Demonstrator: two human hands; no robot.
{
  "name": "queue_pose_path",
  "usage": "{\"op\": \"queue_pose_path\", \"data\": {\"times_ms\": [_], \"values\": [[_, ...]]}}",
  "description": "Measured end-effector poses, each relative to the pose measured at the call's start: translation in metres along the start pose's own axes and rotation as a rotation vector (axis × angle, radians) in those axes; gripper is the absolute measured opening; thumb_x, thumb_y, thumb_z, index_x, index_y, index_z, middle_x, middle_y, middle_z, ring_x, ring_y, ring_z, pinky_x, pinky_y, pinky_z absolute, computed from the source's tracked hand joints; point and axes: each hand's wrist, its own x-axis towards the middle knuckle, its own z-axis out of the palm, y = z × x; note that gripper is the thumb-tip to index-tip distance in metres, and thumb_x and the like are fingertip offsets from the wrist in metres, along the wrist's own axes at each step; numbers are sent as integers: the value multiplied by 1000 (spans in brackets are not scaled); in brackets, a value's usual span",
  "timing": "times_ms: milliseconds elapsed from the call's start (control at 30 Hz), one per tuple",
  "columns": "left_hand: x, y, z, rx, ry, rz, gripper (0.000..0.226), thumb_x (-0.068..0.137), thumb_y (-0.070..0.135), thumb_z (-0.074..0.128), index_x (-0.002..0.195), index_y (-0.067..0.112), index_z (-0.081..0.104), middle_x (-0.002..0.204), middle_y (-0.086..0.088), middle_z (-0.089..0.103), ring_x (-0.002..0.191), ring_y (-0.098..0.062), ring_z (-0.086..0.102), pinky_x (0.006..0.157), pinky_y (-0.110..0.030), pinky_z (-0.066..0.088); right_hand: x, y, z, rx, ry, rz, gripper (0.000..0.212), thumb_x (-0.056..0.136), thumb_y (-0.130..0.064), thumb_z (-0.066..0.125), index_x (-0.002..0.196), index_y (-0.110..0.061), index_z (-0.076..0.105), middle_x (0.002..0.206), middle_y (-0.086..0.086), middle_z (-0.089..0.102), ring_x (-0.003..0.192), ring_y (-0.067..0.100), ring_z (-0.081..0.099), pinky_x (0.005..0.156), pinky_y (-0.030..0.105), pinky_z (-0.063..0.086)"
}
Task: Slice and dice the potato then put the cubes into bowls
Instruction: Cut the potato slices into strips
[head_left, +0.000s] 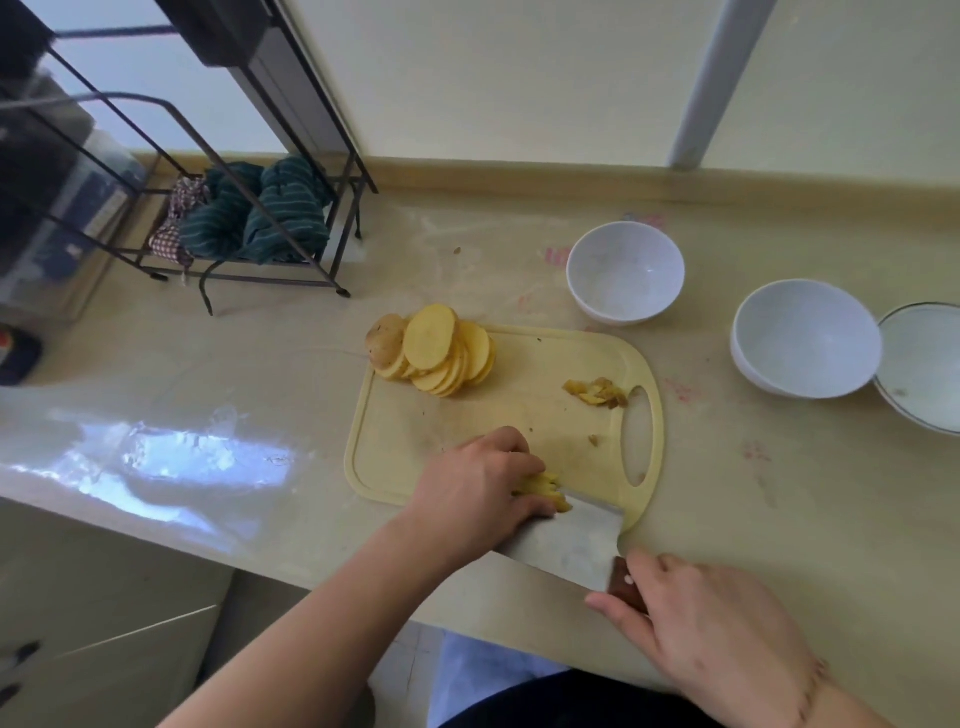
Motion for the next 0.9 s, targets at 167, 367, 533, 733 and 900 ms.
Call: {"op": "queue_pose_path", "data": {"times_ms": [167, 367, 533, 733, 900], "values": [[11, -8, 3, -71, 31, 42, 44, 96, 47, 65, 132, 22, 68, 126, 3, 58, 109, -20, 59, 81, -24, 41, -3, 5, -3, 3, 9, -14, 72, 96, -67, 11, 56, -23, 50, 37, 2, 43, 22, 14, 41, 35, 22, 8], [18, -24, 10, 119, 46, 294, 34, 81, 37, 84, 103, 13, 77, 99, -6, 66, 78, -27, 65, 58, -31, 54, -27, 25, -7, 4, 2, -29, 73, 93, -72, 12, 56, -26, 54, 40, -3, 49, 25, 13, 46, 31, 22, 18], [22, -36, 5, 132, 86, 363, 32, 76, 41, 86, 98, 18, 77, 97, -2, 67, 73, -23, 61, 51, -29, 51, -52, 59, -8, -8, 38, -55, 75, 89, -77, 17, 57, -24, 59, 53, -1, 62, 42, 21, 62, 35, 35, 48], [23, -39, 12, 129, 166, 418, 28, 90, 40, 58, 93, 18, 75, 91, 0, 66, 68, -22, 60, 51, -28, 48, -70, 96, -4, -7, -9, 7, 68, 88, -77, 25, 99, -22, 63, 117, 14, 58, 106, 39, 52, 114, 29, 15], [28, -41, 9, -40, 143, 319, 17, 89, 28, 77, 101, 16, 78, 99, -2, 69, 82, -26, 67, 62, -31, 52, -66, 92, -15, 384, -112, 357, 68, 75, -89, 31, 59, -28, 55, 53, -18, 56, 46, -3, 54, 54, 12, 45]]}}
